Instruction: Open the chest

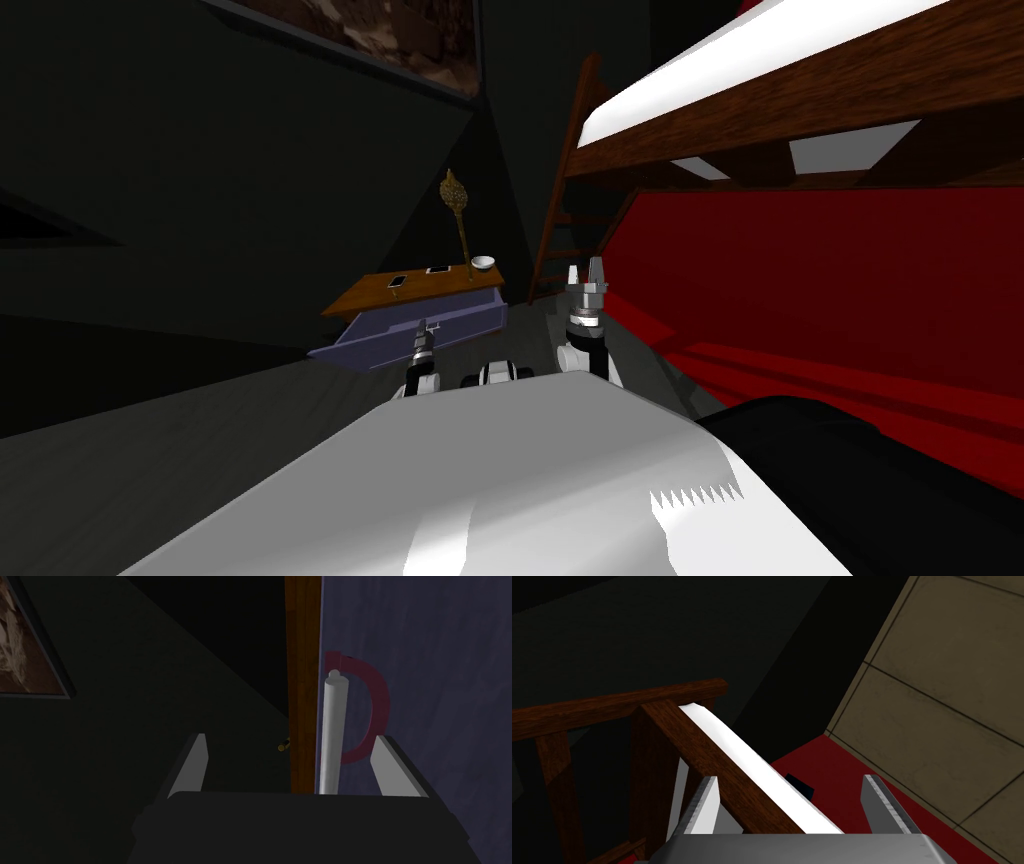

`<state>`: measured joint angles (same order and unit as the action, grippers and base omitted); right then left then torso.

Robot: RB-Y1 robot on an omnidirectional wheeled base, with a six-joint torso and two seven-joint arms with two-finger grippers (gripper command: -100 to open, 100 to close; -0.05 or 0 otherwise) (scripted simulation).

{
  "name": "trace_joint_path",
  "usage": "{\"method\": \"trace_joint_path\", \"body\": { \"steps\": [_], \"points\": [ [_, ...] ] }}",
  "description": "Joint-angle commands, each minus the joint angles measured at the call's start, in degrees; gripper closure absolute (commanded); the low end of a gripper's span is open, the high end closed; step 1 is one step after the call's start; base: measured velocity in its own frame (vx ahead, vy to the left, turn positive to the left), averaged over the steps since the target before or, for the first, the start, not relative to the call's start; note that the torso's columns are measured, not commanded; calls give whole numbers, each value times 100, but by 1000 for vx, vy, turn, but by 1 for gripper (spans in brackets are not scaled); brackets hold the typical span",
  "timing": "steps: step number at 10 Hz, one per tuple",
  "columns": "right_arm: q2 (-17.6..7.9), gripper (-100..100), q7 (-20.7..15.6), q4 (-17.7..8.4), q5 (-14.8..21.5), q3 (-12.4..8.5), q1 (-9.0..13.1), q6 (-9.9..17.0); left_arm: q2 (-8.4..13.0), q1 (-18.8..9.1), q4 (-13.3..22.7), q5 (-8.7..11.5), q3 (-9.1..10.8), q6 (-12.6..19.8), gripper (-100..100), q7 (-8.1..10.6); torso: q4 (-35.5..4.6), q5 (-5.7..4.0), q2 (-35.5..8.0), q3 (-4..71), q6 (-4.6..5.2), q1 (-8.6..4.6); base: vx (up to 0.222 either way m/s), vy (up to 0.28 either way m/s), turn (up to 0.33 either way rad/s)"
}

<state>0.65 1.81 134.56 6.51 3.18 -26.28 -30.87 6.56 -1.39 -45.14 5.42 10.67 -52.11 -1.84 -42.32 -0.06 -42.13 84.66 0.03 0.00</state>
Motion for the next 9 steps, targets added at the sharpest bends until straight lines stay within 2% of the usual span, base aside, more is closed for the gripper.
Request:
{"method": "trace_joint_path", "body": {
  "steps": [1, 6, 7, 8, 9],
  "points": [
    [0, 0, 0, 0, 0, 0, 0, 0, 14, 8, -197, -2, -2, 161, -100, 7, 4, 5, -5, -3, -3, 3, -11, -8, -6],
    [0, 0, 0, 0, 0, 0, 0, 0, 234, -471, -438, 33, 52, 902, -100, 89, -9, -4, -35, -19, -7, -10, -69, -28, 30],
    [0, 0, 0, 0, 0, 0, 0, 0, 192, -405, -358, 27, 38, 805, -100, 73, -20, -13, -43, -24, -11, -15, -36, -14, 3],
    [0, 0, 0, 0, 0, 0, 0, 0, 194, -409, -349, 28, 38, 842, 0, 79, -14, -10, -32, -18, -9, -12, -7, -3, -2],
    [0, 0, 0, 0, 0, 0, 0, 0, 188, -397, -339, 27, 35, 849, 0, 79, -10, -7, -21, -12, -6, -8, 0, 0, 0]
  ]
}}
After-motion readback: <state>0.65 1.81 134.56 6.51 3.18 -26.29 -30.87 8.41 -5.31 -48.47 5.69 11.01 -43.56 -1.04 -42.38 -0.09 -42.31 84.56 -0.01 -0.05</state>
